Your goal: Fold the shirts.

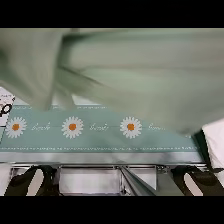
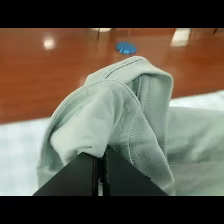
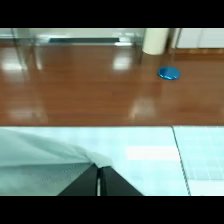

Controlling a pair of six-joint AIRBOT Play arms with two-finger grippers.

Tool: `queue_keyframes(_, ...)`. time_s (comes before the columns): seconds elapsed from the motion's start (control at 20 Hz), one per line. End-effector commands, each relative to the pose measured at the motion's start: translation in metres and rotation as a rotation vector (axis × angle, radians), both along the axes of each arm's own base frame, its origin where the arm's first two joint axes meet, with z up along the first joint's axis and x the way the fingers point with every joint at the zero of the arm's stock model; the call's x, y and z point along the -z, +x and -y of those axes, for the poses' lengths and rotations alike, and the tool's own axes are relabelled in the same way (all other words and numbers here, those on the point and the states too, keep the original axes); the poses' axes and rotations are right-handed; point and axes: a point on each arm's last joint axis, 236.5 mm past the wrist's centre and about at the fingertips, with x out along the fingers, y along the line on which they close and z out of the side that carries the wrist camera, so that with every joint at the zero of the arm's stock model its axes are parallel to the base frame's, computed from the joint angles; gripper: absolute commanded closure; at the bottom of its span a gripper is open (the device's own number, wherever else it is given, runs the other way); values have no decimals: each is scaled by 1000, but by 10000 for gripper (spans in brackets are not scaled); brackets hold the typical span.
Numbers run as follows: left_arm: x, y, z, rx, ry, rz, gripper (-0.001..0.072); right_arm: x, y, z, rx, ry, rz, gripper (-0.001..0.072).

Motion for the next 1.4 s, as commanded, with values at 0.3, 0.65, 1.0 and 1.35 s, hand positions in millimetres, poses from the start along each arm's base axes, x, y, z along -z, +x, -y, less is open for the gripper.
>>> queue_keyframes(0.3, 270, -11, -24, -113, -27, -729, 679, 152, 61, -15, -66, 28, -433, 695)
queue_keyframes(0.65, 396, 127, -14, -161, -302, -822, 679, 311, 237, -38, -142, 125, -681, 694)
queue_keyframes(1.0, 459, 249, -6, -173, -509, -936, 679, 414, 363, -80, -181, 402, -801, 693)
queue_keyframes(1.35, 446, 249, -46, -100, -368, -1041, 198, 419, 362, -38, -117, 554, -912, 294)
